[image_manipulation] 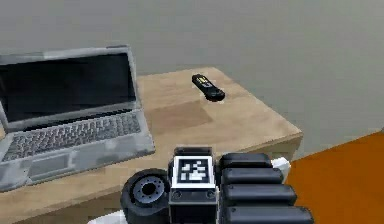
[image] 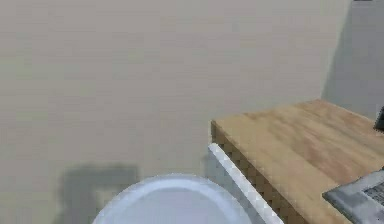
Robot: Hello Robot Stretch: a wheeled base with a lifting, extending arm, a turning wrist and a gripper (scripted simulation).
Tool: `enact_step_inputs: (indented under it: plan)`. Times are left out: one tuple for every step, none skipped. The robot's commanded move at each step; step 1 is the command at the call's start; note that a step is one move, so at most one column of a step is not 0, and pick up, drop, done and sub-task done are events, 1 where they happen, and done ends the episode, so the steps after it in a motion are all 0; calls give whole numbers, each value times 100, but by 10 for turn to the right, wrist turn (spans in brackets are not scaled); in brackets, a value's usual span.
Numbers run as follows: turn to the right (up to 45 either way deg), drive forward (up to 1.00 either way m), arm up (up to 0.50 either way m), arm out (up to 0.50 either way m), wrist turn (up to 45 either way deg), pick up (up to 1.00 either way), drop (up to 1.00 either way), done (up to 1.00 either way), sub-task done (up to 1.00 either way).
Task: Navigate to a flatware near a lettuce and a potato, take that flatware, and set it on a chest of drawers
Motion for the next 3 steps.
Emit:
enact_step_inputs:
  plan:
    - [0,0,0,30,0,0,0,0,0]
    - [0,0,0,0,390,0,0,0,0]
    - [0,0,0,0,0,0,100,0,0]
